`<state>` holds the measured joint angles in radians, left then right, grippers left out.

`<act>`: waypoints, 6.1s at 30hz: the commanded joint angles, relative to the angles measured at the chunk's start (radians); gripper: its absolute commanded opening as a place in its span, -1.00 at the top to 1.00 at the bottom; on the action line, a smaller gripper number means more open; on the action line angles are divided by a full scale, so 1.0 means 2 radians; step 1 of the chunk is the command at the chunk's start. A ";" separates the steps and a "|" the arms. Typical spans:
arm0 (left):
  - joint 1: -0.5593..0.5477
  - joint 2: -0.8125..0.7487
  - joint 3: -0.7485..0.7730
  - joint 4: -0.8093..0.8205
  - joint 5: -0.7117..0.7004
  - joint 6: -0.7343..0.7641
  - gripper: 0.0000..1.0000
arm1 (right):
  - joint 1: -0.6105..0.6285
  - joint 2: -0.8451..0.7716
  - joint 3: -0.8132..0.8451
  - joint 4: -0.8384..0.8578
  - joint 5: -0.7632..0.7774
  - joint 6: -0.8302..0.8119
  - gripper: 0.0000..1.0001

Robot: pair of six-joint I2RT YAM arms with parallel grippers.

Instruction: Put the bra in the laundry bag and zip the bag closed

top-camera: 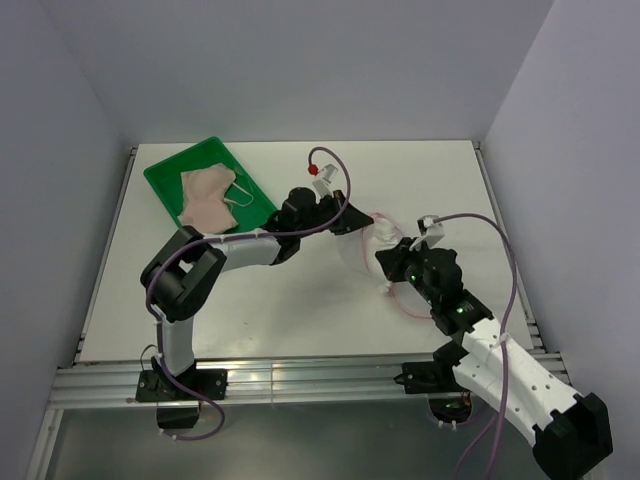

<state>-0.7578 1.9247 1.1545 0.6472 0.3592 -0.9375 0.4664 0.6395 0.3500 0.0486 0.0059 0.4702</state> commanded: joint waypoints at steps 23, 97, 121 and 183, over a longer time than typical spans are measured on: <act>-0.031 -0.070 -0.050 0.037 0.017 -0.001 1.00 | -0.018 0.223 0.091 0.081 0.071 0.059 1.00; 0.037 -0.027 -0.067 0.106 -0.034 -0.038 1.00 | -0.321 0.103 0.043 -0.149 0.031 0.109 1.00; 0.009 -0.204 -0.006 -0.136 -0.118 0.079 1.00 | -0.153 0.030 0.354 -0.330 0.091 0.032 1.00; -0.008 -0.127 0.007 -0.154 -0.240 0.151 -0.34 | -0.252 0.028 0.179 -0.123 -0.066 0.046 -0.79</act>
<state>-0.7784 1.7874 1.1873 0.3241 -0.0334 -0.6899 -0.1059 0.6807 0.6624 -0.2558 -0.0265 0.5983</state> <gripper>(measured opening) 0.661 0.894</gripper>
